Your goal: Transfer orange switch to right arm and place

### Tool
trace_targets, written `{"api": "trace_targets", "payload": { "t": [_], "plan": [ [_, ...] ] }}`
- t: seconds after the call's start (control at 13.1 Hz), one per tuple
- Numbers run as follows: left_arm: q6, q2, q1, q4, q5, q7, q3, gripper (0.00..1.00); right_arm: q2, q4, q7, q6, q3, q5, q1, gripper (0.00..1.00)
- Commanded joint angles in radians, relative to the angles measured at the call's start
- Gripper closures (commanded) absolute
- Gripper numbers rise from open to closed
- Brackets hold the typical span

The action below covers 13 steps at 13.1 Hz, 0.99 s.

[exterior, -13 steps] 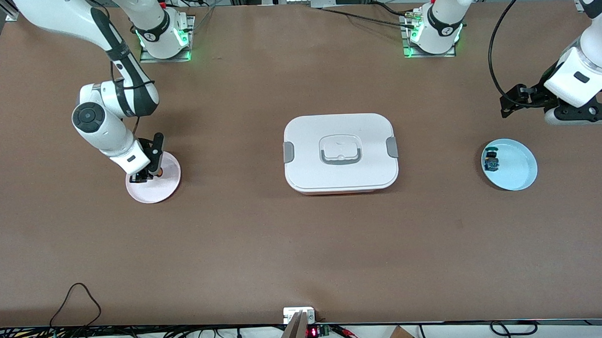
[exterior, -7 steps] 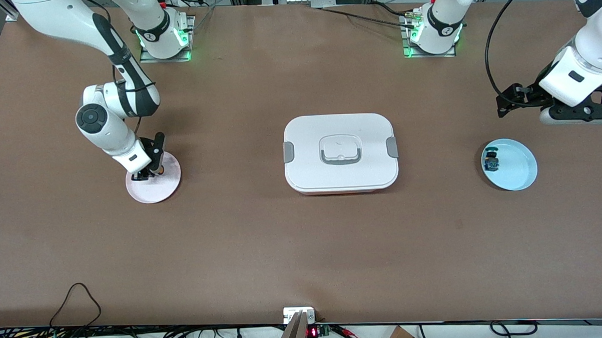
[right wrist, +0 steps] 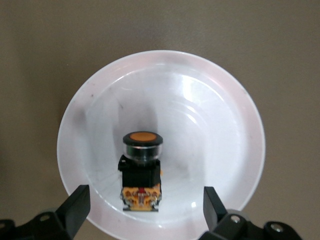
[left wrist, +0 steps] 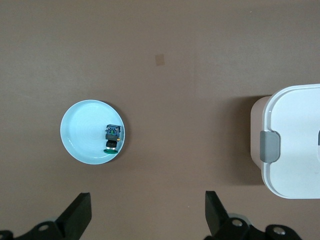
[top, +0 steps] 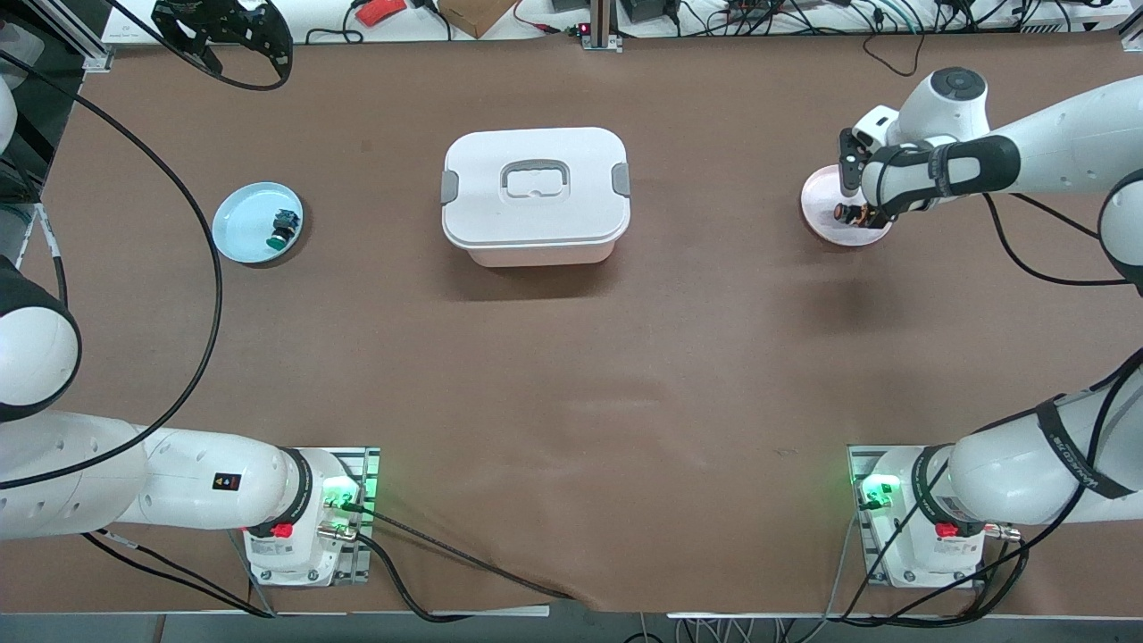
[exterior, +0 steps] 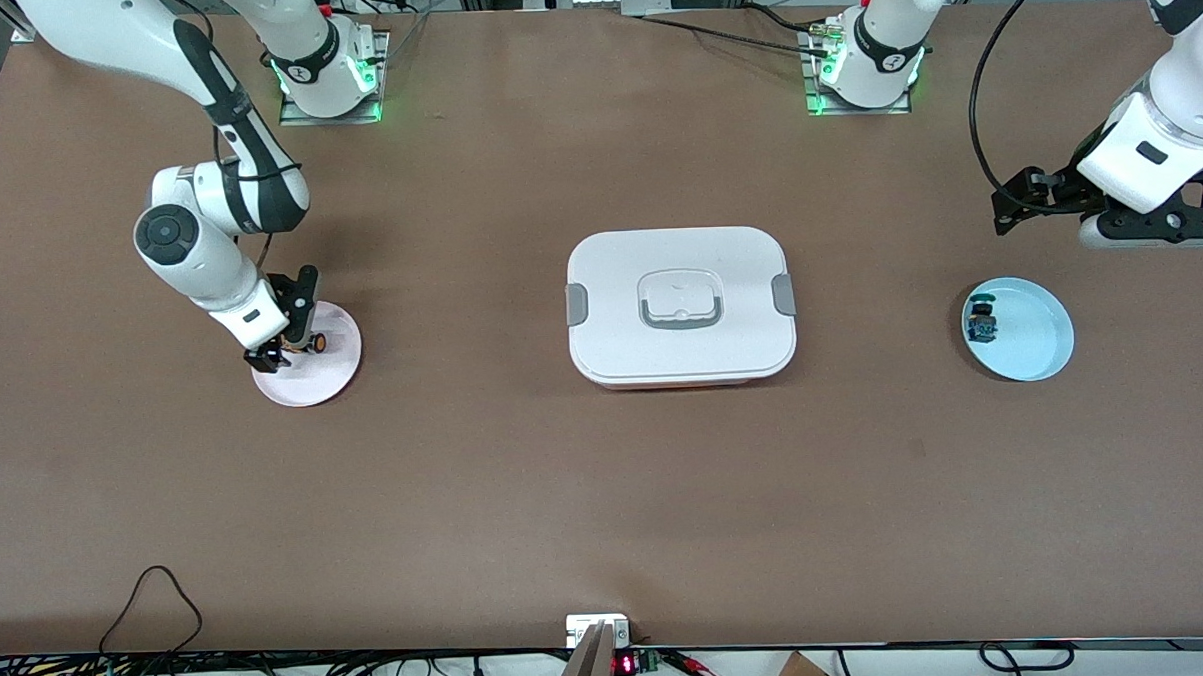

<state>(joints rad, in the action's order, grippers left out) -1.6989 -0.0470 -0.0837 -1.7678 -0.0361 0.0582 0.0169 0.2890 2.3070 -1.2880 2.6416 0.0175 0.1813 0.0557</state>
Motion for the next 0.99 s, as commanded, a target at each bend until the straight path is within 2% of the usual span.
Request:
{"api": "trace_targets", "payload": {
  "t": [0.0, 0.15, 0.23, 0.38, 0.61, 0.76, 0.91],
  "plan": [
    [0.022, -0.004, -0.001, 0.016, 0.008, 0.011, 0.002, 0.0, -0.102, -0.038, 0.025, -0.125, -0.011, -0.032, -0.005, 0.0],
    [0.022, -0.004, 0.001, 0.016, 0.008, 0.011, 0.002, 0.0, -0.125, -0.145, 0.048, -0.271, -0.011, -0.161, 0.003, 0.0],
    [0.022, -0.002, 0.001, 0.016, 0.007, 0.009, 0.002, 0.0, -0.123, -0.216, 0.065, -0.363, -0.011, -0.198, 0.003, 0.0],
    [0.022, -0.002, 0.001, 0.016, 0.007, 0.011, 0.002, 0.0, -0.123, -0.348, 0.155, -0.51, -0.011, -0.215, 0.001, 0.0],
    [0.022, -0.002, 0.002, 0.016, 0.007, 0.009, 0.002, 0.0, -0.125, -0.487, 0.409, -0.691, -0.011, -0.239, 0.001, 0.0],
    [0.022, -0.002, 0.004, 0.016, 0.007, 0.009, 0.002, 0.0, -0.126, -0.534, 0.617, -0.756, -0.011, -0.33, 0.001, 0.0],
    [0.022, -0.002, 0.007, 0.016, 0.007, 0.009, 0.002, 0.0, -0.131, -0.555, 0.828, -0.817, -0.011, -0.359, 0.001, 0.0]
  ]
}}
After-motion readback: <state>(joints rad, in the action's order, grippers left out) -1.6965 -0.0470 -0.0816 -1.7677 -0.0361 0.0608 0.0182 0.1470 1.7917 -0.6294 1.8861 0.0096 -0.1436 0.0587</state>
